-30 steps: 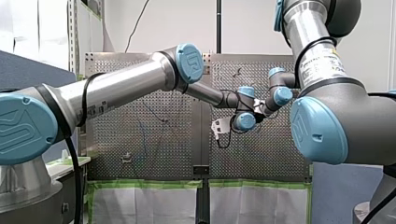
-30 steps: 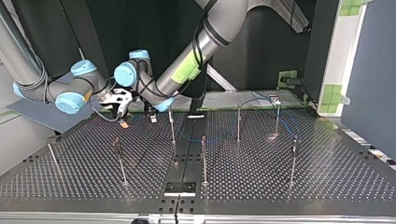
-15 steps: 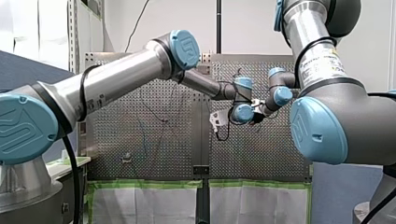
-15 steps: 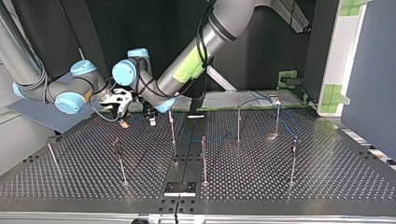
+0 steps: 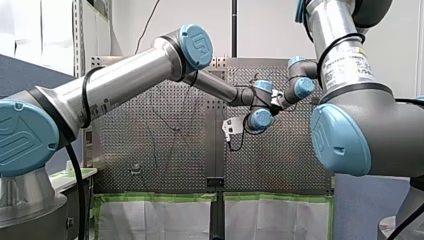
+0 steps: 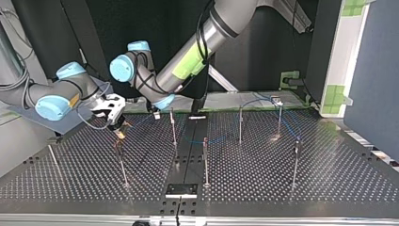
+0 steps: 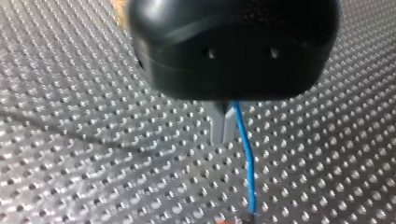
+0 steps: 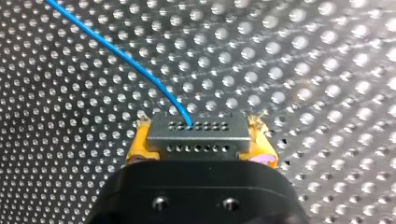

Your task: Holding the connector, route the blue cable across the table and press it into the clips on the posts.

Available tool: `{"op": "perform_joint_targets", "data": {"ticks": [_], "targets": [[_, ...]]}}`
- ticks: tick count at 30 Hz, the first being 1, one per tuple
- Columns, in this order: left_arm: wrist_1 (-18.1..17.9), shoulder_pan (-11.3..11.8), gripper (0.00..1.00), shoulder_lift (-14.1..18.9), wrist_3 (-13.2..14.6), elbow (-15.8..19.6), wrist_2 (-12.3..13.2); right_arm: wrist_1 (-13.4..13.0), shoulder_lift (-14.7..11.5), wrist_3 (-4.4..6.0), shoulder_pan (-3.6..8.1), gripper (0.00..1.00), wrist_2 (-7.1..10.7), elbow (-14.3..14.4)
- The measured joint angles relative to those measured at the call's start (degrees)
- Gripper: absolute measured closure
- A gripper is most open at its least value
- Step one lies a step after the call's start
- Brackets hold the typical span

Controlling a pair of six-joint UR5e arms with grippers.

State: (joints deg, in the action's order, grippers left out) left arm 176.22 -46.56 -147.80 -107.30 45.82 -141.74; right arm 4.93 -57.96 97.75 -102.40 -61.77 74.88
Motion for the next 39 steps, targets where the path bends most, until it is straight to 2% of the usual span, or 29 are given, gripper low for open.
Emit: {"op": "perform_joint_targets", "data": {"ticks": [4, 12, 16, 25, 33, 39], "targets": [[0.17, -0.09, 1.00, 1.42, 0.57, -0.09, -0.12, 1.22, -1.09, 0.45, 0.00, 1.00, -0.09, -0.06], [0.20, -0.09, 1.00, 5.09, 1.72, -0.15, -0.16, 4.72, -2.07, 0.36, -0.03, 1.00, -1.63, -0.04], [0.48, -0.07, 1.00, 6.09, 1.76, -0.15, -0.19, 6.42, -3.43, 0.50, 0.05, 1.00, -1.86, -0.04], [2.01, -0.32, 1.00, 8.55, 1.71, -0.15, -0.27, 9.28, -8.30, 3.77, 0.24, 1.00, -2.63, -0.04], [2.25, -0.51, 1.00, 11.33, 2.84, -0.14, -0.22, 10.68, -12.62, 5.18, 0.34, 1.00, -2.96, -0.06], [2.25, -0.63, 1.00, 13.91, 3.98, -0.19, -0.18, 10.95, -15.62, 6.71, 0.36, 1.00, -2.88, -0.07]]}}
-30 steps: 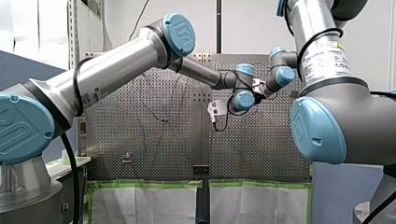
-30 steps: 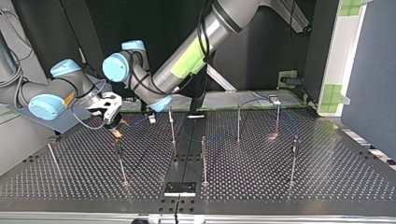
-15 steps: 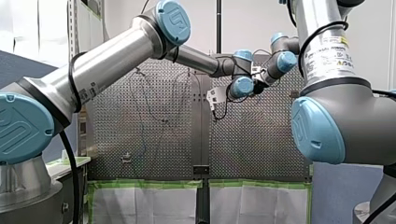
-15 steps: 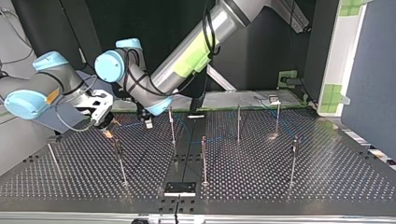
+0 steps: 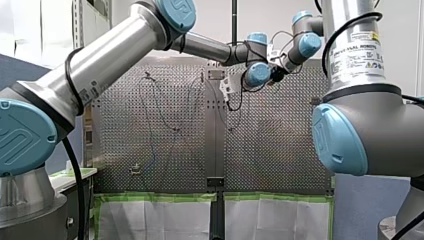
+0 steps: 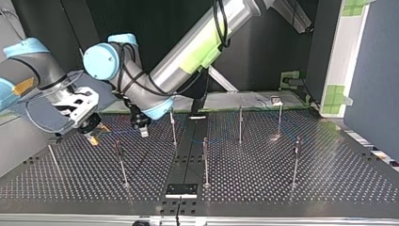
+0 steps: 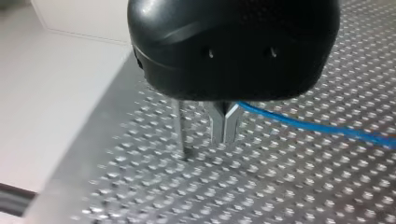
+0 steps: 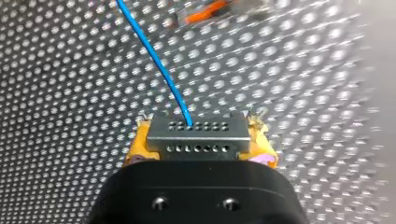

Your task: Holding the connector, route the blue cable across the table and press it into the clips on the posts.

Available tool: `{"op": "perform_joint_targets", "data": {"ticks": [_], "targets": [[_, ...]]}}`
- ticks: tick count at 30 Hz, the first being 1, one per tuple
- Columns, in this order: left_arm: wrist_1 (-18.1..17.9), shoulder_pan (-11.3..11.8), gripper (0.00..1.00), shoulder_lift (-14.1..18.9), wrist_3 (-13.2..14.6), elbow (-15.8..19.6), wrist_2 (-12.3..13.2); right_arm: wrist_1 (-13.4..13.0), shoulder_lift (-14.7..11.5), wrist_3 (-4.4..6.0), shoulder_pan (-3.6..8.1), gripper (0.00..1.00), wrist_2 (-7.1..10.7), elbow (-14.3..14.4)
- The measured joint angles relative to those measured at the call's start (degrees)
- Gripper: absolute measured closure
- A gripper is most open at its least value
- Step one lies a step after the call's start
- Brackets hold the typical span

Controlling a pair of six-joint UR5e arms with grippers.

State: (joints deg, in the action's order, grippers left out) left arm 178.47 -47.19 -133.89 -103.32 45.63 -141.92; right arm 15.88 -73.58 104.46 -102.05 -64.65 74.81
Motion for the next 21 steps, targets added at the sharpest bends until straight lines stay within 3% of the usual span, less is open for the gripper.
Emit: {"op": "perform_joint_targets", "data": {"ticks": [5, 12, 21], "targets": [[-0.45, -0.02, 1.00, 1.53, 1.23, -0.18, 0.09, 0.02, -1.70, 0.90, 0.09, 1.00, 0.08, -0.02], [-1.46, 0.26, 1.00, 1.86, 2.86, -1.12, 0.62, 0.07, -2.30, 1.34, 0.13, 1.00, 0.07, -0.25], [-3.03, 1.94, 1.00, 1.11, 3.36, -0.88, 4.29, -0.32, -1.16, 1.39, 0.39, 1.00, 0.00, -0.36]]}}
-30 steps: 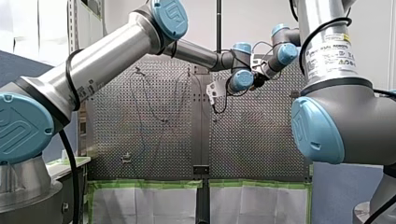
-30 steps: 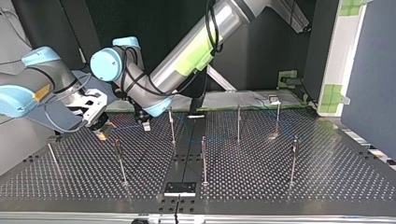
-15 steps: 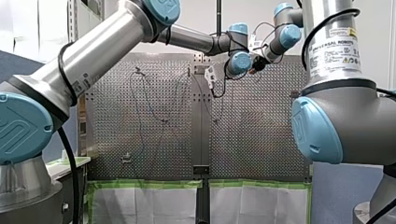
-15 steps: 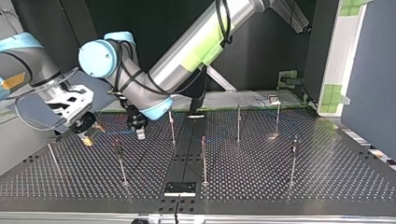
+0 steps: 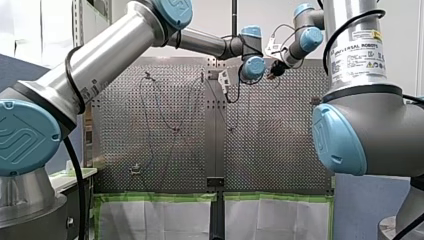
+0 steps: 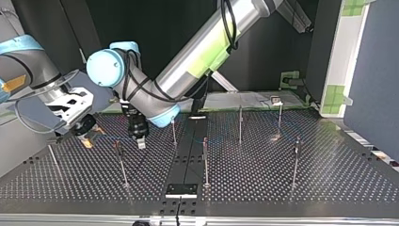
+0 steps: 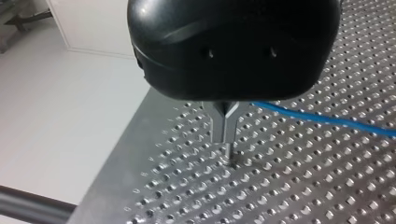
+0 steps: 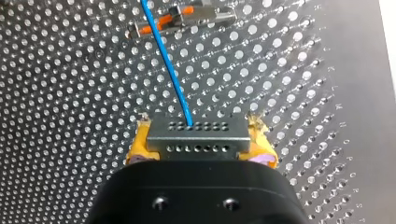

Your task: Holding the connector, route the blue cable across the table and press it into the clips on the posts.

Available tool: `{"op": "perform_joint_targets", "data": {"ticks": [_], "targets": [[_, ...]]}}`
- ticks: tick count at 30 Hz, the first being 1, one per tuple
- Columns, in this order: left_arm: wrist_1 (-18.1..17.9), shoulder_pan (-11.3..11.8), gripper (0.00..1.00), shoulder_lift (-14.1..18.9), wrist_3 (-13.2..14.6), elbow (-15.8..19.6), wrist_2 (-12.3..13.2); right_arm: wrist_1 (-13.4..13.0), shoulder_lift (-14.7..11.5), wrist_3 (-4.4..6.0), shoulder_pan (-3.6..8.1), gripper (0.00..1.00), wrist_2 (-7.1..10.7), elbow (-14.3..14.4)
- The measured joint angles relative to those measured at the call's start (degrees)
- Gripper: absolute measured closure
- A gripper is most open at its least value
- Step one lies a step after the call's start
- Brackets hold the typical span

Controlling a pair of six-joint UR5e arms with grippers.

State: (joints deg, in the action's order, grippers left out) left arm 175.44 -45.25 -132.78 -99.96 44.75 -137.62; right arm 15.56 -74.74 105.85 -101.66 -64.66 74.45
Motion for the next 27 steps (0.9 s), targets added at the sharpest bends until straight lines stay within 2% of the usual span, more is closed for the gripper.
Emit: {"op": "perform_joint_targets", "data": {"ticks": [15, 27], "targets": [[-3.38, 3.22, 1.00, -1.42, -0.06, -0.25, 7.14, -1.01, 2.07, -0.08, 1.06, 1.00, 0.24, -1.53], [-2.27, 5.42, 1.00, -5.86, -0.06, -5.24, 11.95, -2.93, 4.01, -0.05, 3.01, 1.00, 1.61, -3.28]]}}
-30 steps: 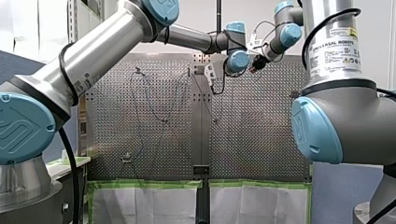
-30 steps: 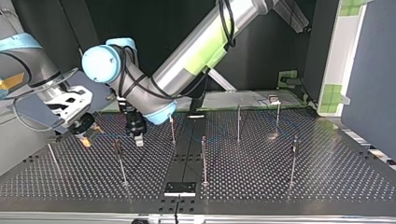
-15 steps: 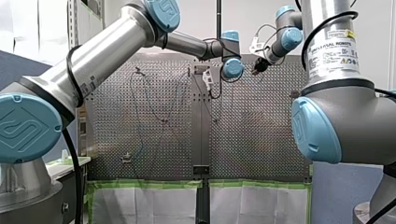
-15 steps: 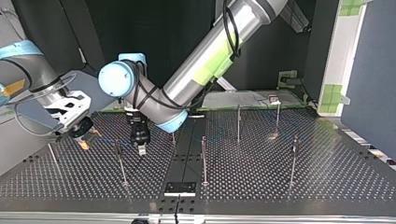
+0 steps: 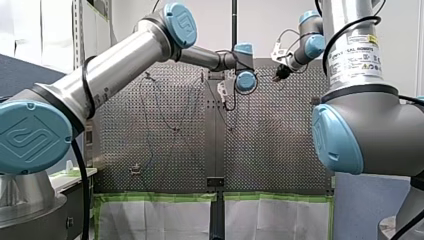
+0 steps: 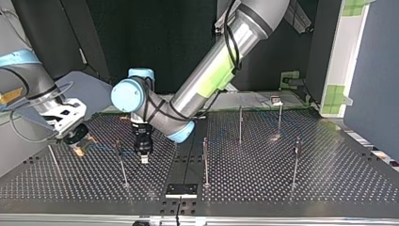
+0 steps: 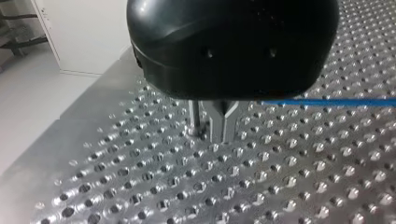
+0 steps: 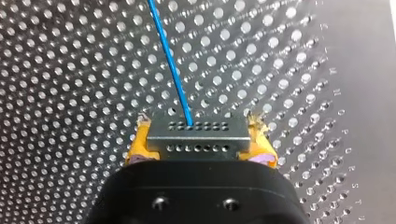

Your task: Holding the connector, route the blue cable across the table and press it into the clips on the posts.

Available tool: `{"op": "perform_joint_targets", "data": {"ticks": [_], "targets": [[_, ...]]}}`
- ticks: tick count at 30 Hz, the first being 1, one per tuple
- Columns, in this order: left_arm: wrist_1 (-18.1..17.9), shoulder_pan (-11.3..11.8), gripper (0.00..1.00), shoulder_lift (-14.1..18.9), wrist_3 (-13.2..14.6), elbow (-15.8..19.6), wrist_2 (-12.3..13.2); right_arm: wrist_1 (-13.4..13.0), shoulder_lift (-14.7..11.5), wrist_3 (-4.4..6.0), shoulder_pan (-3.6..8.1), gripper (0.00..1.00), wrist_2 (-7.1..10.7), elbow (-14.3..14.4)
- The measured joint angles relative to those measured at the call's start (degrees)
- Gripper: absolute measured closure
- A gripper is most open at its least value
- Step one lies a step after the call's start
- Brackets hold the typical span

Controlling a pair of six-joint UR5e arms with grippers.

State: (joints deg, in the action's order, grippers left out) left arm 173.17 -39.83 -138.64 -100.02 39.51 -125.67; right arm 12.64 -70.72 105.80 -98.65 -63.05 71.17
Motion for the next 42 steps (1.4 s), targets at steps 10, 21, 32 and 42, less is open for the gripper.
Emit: {"op": "perform_joint_targets", "data": {"ticks": [10, 21, 32, 42], "targets": [[1.06, 0.99, 0.95, -0.50, -0.02, -2.43, 0.45, -1.71, 1.20, -0.03, 1.65, 1.00, 0.65, -0.38], [1.48, 0.56, 0.00, -0.44, -0.92, -0.60, 0.32, -1.84, 1.45, -0.18, 2.31, 1.00, 1.15, -0.39], [4.72, 0.22, 0.00, -0.43, -1.71, -1.19, -0.49, -1.84, 1.57, -0.26, 2.36, 1.00, 1.20, -0.37], [9.36, -0.95, 0.00, 0.61, -5.24, -0.74, -0.24, -1.74, 1.67, -0.33, 2.36, 1.00, 1.67, -0.37]]}}
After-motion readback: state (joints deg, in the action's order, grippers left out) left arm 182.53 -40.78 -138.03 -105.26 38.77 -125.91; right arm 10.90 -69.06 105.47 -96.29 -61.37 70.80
